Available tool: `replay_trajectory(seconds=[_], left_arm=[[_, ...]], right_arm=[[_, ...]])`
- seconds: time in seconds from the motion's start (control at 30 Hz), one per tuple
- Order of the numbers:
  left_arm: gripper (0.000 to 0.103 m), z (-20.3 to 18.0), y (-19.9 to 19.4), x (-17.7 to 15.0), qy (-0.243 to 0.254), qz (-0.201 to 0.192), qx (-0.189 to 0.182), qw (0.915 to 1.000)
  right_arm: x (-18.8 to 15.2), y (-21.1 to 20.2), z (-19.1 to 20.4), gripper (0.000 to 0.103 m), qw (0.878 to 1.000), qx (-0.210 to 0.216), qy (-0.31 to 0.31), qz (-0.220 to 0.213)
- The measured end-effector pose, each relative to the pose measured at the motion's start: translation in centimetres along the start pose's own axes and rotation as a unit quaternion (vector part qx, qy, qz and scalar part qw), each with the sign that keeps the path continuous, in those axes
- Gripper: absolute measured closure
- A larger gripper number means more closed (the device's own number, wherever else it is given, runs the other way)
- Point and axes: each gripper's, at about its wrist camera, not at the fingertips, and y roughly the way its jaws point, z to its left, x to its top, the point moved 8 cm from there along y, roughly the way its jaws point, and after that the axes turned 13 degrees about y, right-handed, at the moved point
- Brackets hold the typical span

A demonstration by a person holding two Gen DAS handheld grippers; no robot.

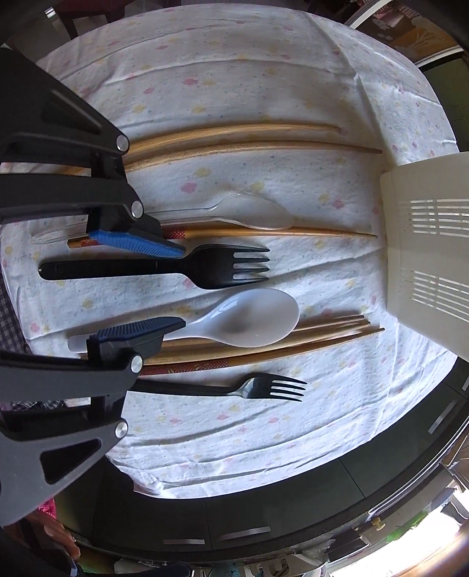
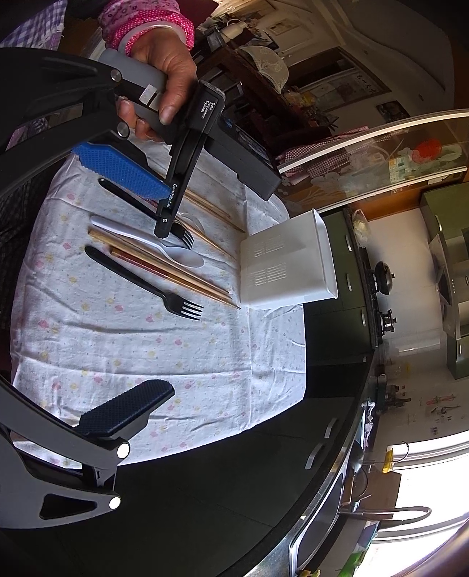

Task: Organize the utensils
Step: 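Lower the left tool onto the black fork and close on it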

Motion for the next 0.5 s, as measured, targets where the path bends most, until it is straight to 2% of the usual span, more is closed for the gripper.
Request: replay_trajectory(seconds=[0.27,0.33,0.37,0.5], left_arm=[[0.072,0.0,0.6,0.2,0.016,0.0,0.026,0.9995],[0.085,-0.1,0.7,0.4,0.021,0.0,0.036,0.9991],[0.093,-0.1,0.8,0.5,0.02,0.002,0.037,0.9991],[0.094,0.3,0.9,0.7,0.016,0.004,0.022,0.9996]], right_arm=[[0.2,1.2,0.5,0.004,1.0,-0.015,-0.011,0.012],[0.3,2.3,0.2,0.004,0.999,-0.03,-0.012,0.021],[0.4,3.0,0.0,0.004,0.999,-0.037,-0.01,0.032],[0.3,6.5,-1.3,0.004,0.993,-0.038,0.03,0.112]])
